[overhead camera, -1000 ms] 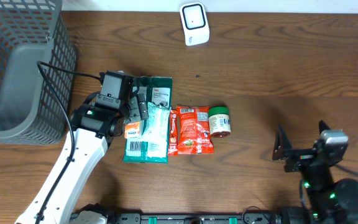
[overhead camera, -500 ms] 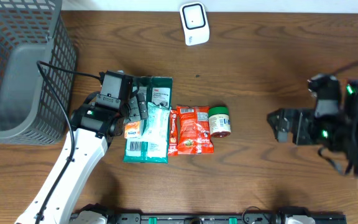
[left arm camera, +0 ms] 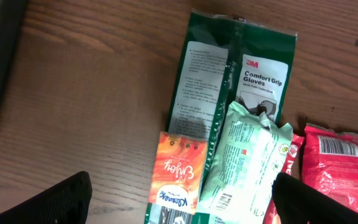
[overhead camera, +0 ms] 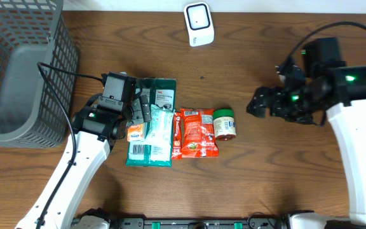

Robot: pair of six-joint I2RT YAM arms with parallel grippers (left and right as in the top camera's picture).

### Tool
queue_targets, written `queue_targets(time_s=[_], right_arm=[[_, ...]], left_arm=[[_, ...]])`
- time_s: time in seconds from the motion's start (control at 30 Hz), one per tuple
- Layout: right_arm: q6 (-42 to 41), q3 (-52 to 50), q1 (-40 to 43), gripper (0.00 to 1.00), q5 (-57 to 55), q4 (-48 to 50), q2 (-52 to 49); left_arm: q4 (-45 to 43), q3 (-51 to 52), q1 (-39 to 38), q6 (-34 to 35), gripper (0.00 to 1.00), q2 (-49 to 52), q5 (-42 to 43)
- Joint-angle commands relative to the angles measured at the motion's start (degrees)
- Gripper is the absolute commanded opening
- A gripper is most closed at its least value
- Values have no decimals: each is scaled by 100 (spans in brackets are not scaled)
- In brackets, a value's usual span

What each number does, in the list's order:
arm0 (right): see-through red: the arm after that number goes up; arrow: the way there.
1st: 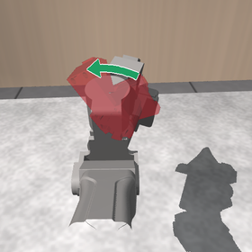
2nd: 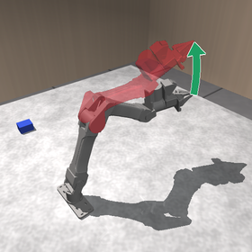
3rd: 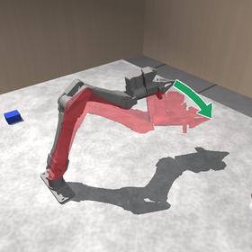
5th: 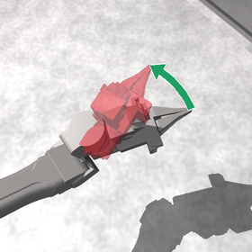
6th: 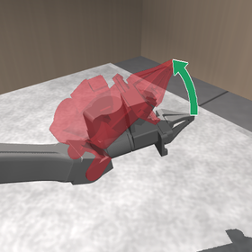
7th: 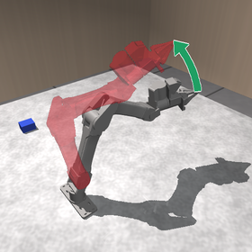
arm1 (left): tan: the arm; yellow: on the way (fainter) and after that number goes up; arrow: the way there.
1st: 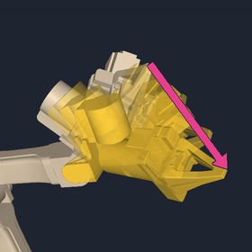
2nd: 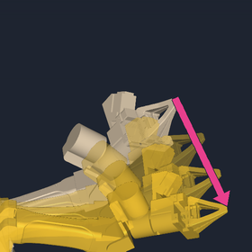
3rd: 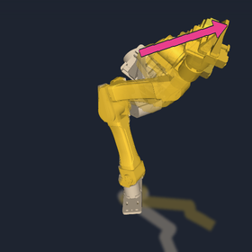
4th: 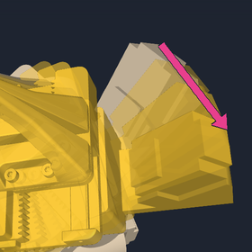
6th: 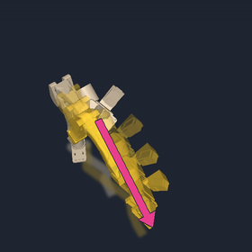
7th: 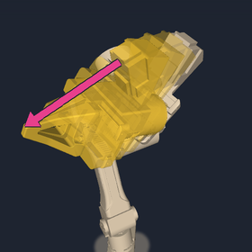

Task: Scan the item barcode
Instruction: 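Reach the right gripper toward the green-lidded Knorr jar, then close the right gripper around the Knorr jar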

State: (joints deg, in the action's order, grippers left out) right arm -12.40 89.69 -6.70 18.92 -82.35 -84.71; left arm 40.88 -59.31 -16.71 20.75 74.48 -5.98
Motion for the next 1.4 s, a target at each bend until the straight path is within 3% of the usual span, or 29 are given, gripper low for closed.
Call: queue_targets(time_s=[0.0,0.43,0.8,1.37], right_arm=[[-560,127,-540,99,-728,157,-177],[-1115,96,-1427,98,-1349,577,-1528],[-671,96,-1438,98,-1248,1587,-2601],[-422,94,-1473,89,-1088,1976,-3458]], left_arm=[[13,-125,2,-50,93,-11,-74],[13,-125,2,-50,93,-11,-74],[13,-125,2,-50,93,-11,-74],[13,-125,2,-50,93,-11,-74]])
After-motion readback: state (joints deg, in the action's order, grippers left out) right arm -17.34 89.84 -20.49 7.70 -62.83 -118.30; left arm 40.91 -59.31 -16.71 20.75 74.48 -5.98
